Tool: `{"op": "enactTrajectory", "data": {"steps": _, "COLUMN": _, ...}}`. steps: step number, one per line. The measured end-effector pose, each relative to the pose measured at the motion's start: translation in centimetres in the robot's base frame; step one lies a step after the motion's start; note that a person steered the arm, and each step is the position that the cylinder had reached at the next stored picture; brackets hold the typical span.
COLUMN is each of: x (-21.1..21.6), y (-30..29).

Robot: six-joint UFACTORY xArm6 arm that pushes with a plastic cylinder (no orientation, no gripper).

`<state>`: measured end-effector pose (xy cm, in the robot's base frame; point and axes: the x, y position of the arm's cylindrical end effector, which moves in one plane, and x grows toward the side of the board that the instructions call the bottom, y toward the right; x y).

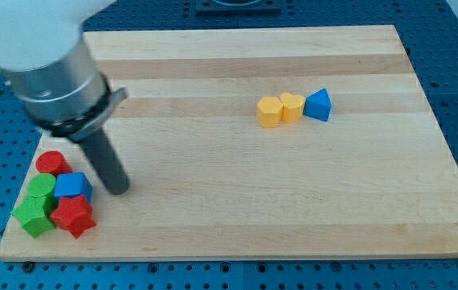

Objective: Place the hexagon at the top of the cube

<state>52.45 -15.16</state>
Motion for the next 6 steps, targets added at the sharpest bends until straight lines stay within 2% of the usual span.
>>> {"op": "enactTrajectory", "data": {"steps": 1, "x": -4.0, "y": 1.6}}
{"op": "enactTrajectory", "data": {"steps": 2, "x": -10.2, "y": 1.5}}
{"op": "enactTrajectory", "data": {"steps": 3, "x": -18.0, "y": 6.1}}
{"op": "enactTrajectory", "data": {"steps": 4, "x": -19.3, "y": 15.2}}
{"op": "enactTrajectory", "data": {"steps": 5, "x": -16.1, "y": 18.3}}
{"op": "enactTrajectory", "data": {"steps": 6, "x": -12.4, "y": 18.3}}
